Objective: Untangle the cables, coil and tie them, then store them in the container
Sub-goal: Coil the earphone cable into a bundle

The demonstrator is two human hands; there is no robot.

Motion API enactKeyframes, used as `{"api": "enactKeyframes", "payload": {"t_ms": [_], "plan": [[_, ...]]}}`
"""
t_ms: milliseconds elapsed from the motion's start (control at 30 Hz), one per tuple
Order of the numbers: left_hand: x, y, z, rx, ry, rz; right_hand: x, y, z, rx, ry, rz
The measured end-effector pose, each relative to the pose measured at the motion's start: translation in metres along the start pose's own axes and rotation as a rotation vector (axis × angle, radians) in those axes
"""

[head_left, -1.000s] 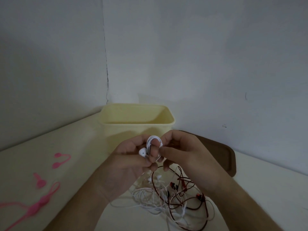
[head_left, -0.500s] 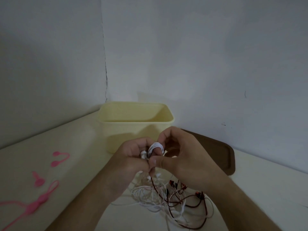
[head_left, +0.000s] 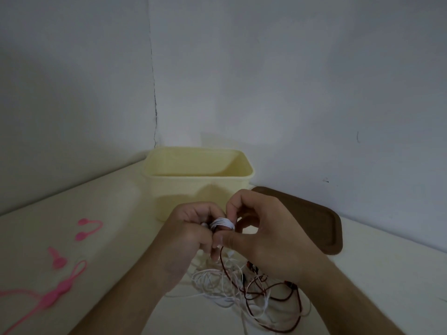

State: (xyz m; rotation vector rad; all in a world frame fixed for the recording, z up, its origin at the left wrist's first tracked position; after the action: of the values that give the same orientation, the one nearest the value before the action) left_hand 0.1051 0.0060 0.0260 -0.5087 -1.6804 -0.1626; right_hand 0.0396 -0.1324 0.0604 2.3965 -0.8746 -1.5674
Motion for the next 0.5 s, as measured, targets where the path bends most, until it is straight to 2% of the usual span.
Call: {"api": "enactKeyframes", "payload": {"t_ms": [500], "plan": [[-0.0014,0.0051,-0.0029,0.068,0.11,0.228,0.0095,-0.0071,0.0005,0.027,-0.034,0.041]]}}
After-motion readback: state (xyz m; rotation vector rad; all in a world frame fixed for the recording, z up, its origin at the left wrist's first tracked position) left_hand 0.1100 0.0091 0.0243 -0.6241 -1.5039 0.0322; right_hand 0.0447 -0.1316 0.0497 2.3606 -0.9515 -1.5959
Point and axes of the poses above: each hand's wrist, its own z-axis away from the middle knuckle, its own y-axis out of the back of the hand, x = y × z, the point moved 4 cm from there along -z, towards the middle knuckle, and after that the axes turned 13 degrees about x, right-handed, at the moved point
